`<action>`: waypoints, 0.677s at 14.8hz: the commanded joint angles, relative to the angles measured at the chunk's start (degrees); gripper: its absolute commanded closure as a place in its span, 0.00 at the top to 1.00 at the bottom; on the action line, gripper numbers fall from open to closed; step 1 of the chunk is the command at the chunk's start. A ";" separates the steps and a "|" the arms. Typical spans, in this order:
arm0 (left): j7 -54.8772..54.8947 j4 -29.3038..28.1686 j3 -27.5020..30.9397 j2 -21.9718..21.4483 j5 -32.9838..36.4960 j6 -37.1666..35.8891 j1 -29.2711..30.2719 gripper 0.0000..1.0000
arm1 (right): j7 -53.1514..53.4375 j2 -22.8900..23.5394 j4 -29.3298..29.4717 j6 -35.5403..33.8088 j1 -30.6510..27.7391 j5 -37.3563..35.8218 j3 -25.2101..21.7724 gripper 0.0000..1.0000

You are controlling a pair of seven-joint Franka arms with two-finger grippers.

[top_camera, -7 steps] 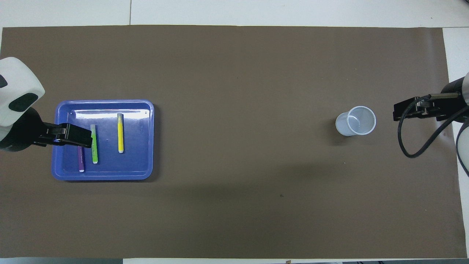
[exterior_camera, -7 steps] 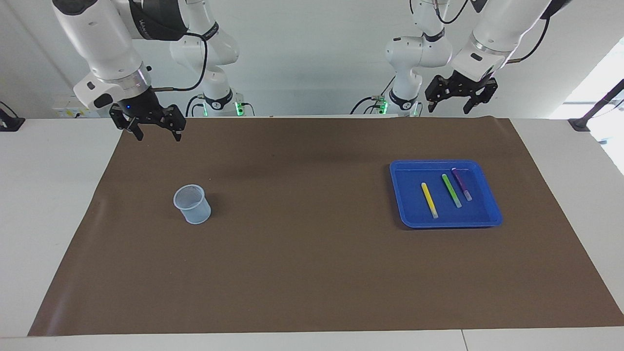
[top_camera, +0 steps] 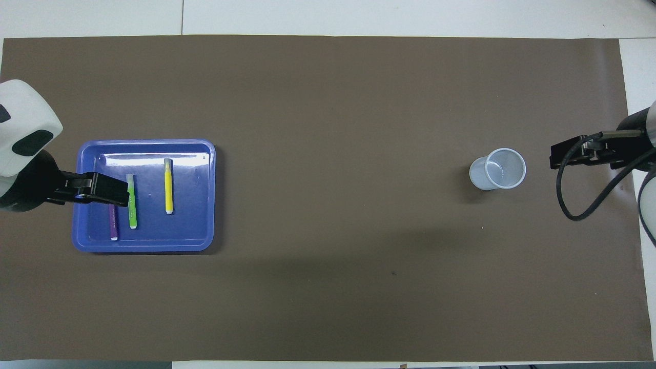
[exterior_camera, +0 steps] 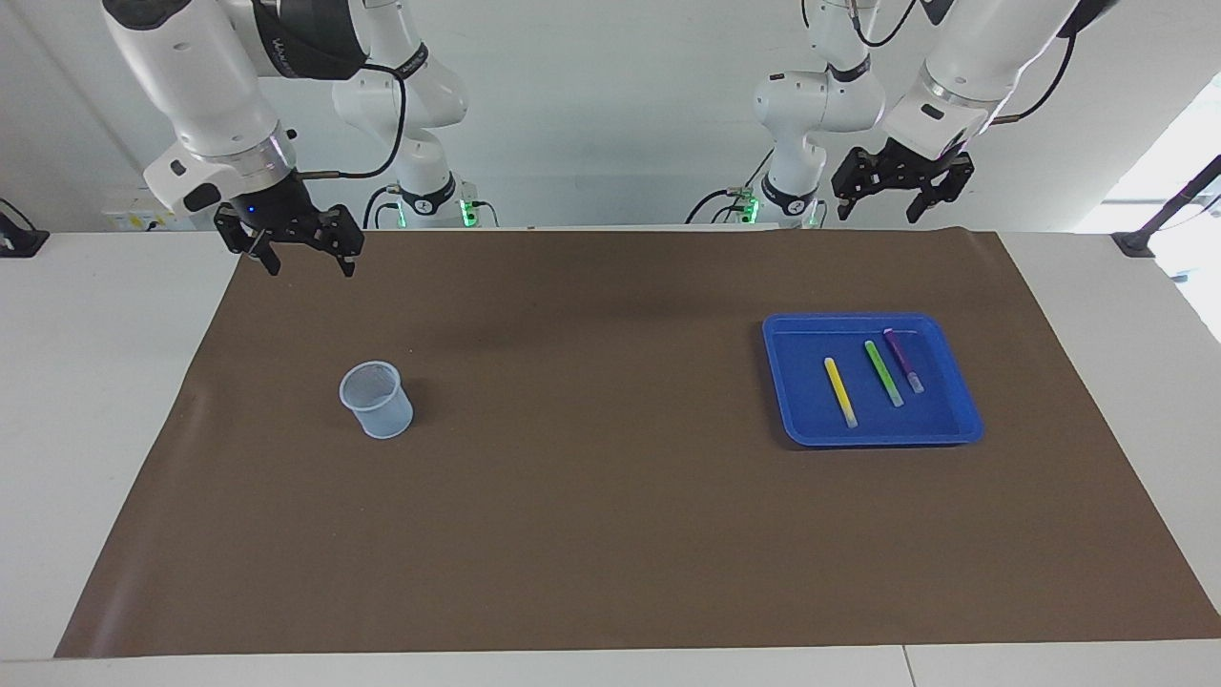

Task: Transfer and insert pens with both arms
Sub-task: 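Lower the left gripper over the purple pen in the blue tray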

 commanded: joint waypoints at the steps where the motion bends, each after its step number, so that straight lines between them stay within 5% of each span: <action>1: -0.89 -0.40 0.42 -0.52 -0.54 0.54 -0.74 1.00 | -1.28 -0.74 -0.74 -0.02 -0.56 0.91 0.13 1.00; 7: 1.73 -13.21 0.94 -5.44 -0.54 9.39 4.07 1.00 | -1.28 -0.74 -0.74 -0.02 -0.65 0.91 0.12 1.00; 10: 13.58 -20.41 0.94 -4.65 -0.54 17.91 10.31 1.00 | -1.28 -0.74 -0.74 -0.02 -0.56 0.91 0.21 1.00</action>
